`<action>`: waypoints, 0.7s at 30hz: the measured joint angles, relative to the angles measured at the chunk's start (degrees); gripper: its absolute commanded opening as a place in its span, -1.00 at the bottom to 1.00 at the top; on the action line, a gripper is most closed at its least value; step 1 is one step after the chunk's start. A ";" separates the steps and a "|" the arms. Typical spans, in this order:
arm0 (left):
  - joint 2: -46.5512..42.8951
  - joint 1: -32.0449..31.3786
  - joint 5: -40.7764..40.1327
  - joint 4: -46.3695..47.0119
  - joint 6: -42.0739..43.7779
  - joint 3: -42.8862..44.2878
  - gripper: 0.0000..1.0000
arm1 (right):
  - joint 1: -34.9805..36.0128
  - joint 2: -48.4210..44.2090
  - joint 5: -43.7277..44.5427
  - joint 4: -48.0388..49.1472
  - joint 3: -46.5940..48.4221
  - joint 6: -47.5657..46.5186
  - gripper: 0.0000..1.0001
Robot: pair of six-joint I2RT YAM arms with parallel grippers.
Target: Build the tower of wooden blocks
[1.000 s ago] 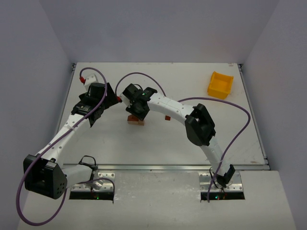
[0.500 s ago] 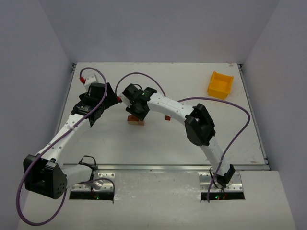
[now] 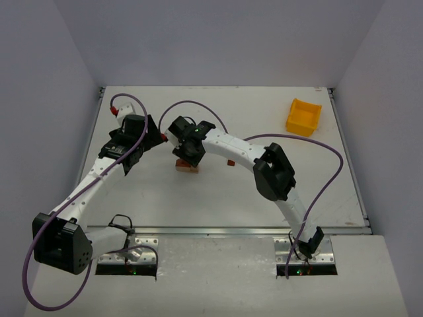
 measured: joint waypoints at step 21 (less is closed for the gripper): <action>0.00 0.00 -0.21 0.27 -0.05 0.00 1.00 | 0.11 -2.32 -0.04 1.72 -2.71 0.01 0.97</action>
